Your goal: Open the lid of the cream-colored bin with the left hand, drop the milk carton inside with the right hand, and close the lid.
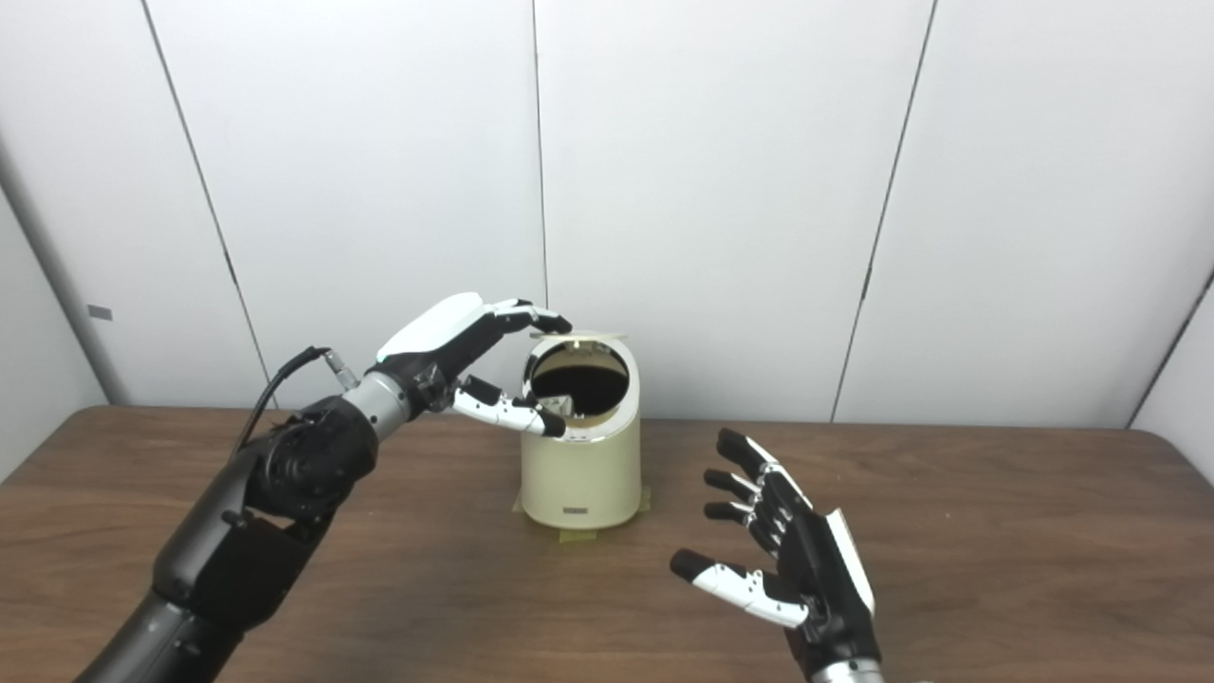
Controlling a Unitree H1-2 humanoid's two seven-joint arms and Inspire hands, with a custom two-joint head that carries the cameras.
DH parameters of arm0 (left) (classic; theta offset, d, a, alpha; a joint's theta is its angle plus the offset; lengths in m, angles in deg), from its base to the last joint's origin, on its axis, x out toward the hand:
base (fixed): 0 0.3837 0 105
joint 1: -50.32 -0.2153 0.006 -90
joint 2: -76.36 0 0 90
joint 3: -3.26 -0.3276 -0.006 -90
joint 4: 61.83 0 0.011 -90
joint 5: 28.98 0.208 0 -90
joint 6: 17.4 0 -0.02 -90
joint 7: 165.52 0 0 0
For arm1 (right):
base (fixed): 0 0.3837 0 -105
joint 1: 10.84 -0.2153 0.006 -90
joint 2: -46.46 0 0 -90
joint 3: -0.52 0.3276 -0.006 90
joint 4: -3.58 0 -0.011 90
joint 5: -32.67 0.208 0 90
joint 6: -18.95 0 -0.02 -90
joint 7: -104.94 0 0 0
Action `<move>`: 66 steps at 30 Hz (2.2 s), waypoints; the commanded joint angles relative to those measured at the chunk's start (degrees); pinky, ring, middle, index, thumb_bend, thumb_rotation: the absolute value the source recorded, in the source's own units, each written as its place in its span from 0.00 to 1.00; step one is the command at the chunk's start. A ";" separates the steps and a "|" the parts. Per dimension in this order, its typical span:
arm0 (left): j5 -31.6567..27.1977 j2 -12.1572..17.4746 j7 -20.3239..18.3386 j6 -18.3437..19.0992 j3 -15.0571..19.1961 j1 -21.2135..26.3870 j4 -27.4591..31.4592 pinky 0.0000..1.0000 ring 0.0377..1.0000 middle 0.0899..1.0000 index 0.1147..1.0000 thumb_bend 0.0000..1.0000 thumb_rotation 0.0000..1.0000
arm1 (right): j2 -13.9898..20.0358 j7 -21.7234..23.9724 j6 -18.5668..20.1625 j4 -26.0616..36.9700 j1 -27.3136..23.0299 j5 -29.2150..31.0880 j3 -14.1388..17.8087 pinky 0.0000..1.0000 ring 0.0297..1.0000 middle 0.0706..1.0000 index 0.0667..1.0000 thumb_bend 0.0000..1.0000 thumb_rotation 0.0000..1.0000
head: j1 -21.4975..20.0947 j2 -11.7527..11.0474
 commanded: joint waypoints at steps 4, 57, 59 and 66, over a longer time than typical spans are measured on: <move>-0.81 0.96 -0.31 -1.57 0.49 2.15 2.76 1.00 0.98 0.86 0.81 0.88 0.37 | -0.44 -0.33 -0.90 2.62 -1.82 0.56 0.09 0.67 0.80 0.88 0.84 0.73 0.33 | -0.10 0.27; 24.01 4.80 -15.75 1.80 -11.56 -2.08 10.54 1.00 1.00 0.83 0.79 0.94 0.39 | 0.12 -0.29 3.89 7.66 -0.78 1.07 -0.34 0.65 0.80 0.88 0.84 0.73 0.34 | -0.79 3.64; 22.52 4.74 -15.23 1.61 -10.69 -2.46 10.96 1.00 1.00 0.83 0.79 0.93 0.40 | 0.19 -0.31 3.69 7.53 -0.79 0.88 -0.39 0.65 0.80 0.88 0.84 0.72 0.34 | -0.78 3.65; 14.67 2.85 -8.38 -0.57 -4.51 -6.20 15.96 1.00 0.97 0.82 0.80 0.86 0.36 | 0.28 -0.42 3.80 7.39 -0.76 0.64 -0.30 0.65 0.79 0.87 0.83 0.71 0.36 | -0.77 3.69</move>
